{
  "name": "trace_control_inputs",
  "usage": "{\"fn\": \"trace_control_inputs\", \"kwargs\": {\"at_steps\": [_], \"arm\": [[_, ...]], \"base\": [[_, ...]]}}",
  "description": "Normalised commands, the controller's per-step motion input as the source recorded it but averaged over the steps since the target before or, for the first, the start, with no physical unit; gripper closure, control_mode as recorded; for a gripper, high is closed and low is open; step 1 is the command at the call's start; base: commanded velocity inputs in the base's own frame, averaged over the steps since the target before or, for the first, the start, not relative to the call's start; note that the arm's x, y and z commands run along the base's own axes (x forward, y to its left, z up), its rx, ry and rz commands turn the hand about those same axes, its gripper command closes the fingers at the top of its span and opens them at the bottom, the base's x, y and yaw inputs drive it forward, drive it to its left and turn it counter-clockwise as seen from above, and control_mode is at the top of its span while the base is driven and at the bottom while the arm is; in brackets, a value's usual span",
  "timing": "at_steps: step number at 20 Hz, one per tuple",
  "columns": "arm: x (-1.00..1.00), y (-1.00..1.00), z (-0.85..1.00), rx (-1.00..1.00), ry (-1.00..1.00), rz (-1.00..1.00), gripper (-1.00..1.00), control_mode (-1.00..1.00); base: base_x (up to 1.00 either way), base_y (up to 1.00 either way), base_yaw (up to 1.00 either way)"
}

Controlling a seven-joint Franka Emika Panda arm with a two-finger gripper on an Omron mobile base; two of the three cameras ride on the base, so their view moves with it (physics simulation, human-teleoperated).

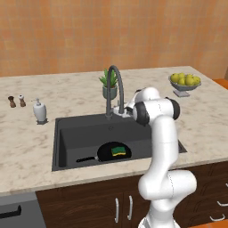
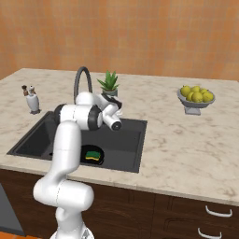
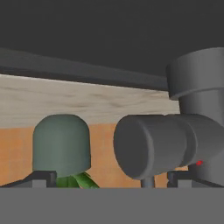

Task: Pick the pan and sponge and place them into the sink. Then turn on the water.

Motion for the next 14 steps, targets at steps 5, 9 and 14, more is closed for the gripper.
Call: {"fn": "trace_control_inputs", "kwargs": {"at_steps": [5, 9, 14], "arm": [[0.25, 0.00, -0.04, 0.00, 0.00, 0.00, 1.00, -1.00], [0.14, 0.00, -0.05, 0.00, 0.00, 0.00, 1.00, -1.00], [0.02, -0.01, -0.07, 0.00, 0.00, 0.00, 1.00, -1.00]], "base": [[0.00, 0.00, 0.00], [0.00, 0.00, 0.00], [0.00, 0.00, 0.00]]}}
